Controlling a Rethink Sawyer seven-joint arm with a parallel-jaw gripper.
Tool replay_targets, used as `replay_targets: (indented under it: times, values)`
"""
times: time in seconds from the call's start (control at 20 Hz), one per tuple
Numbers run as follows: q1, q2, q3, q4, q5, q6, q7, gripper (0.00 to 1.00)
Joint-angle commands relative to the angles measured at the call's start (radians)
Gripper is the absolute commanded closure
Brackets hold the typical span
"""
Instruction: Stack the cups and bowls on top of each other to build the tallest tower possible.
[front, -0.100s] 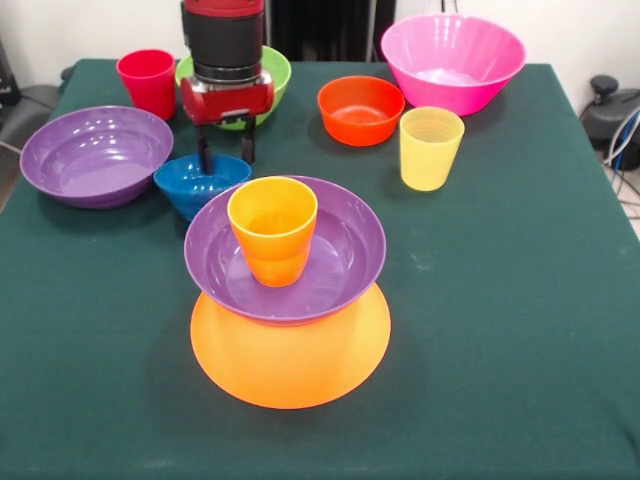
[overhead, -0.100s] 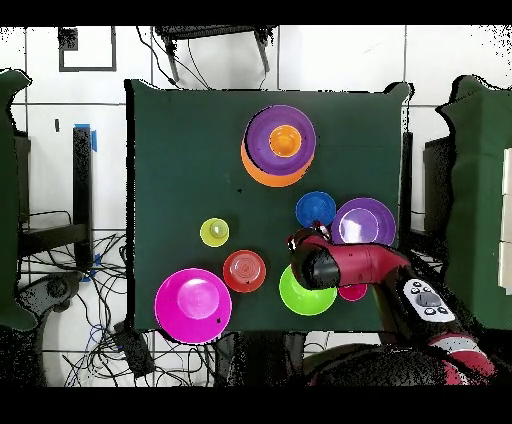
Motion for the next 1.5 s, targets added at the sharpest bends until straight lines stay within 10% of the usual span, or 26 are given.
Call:
replay_targets:
  times: [0.05,0.1,1.15,1.2,1.5]
  values:
    - [-0.001,0.055,0.133,-0.064,0.006,0.015,0.070,0.00]
    - [-0.013,0.056,0.149,-0.058,0.005,0.024,0.062,1.00]
    - [0.022,-0.100,0.136,0.010,0.068,0.101,0.087,1.00]
    - [0.011,-0.098,0.148,0.012,0.069,0.104,0.075,0.00]
    - [0.013,-0.039,0.143,-0.034,0.058,0.084,0.065,0.00]
